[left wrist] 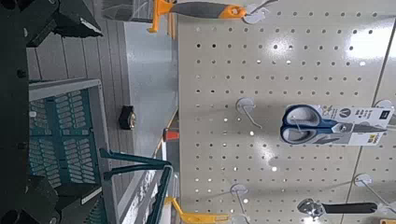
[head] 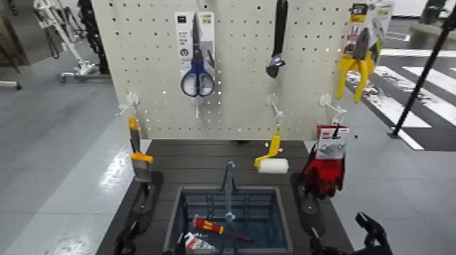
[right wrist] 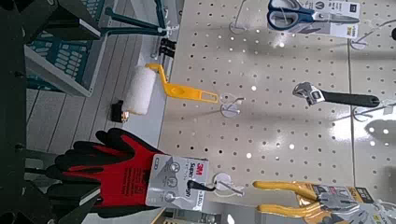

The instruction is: Put the yellow paint brush into the crate.

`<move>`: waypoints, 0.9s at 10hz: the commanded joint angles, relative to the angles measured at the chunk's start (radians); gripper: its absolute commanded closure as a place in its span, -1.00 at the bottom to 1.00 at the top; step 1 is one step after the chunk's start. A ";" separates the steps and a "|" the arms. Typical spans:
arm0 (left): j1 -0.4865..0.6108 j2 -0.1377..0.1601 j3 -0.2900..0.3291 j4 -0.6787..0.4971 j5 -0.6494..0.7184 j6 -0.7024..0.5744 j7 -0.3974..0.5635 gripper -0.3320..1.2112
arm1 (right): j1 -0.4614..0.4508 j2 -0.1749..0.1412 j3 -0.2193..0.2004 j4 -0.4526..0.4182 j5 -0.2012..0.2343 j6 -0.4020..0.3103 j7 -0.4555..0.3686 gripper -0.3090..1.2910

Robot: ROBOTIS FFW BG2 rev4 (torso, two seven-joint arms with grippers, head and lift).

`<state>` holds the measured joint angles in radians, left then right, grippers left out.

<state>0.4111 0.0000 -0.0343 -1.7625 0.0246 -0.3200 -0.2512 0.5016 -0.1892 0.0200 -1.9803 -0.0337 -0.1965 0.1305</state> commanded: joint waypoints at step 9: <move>0.002 -0.069 0.020 0.006 0.000 -0.011 -0.019 -0.40 | 0.002 0.001 0.000 -0.002 -0.003 0.008 0.001 -0.44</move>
<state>0.4136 0.0000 -0.0160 -1.7569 0.0250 -0.3339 -0.2701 0.5031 -0.1892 0.0199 -1.9819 -0.0353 -0.1896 0.1319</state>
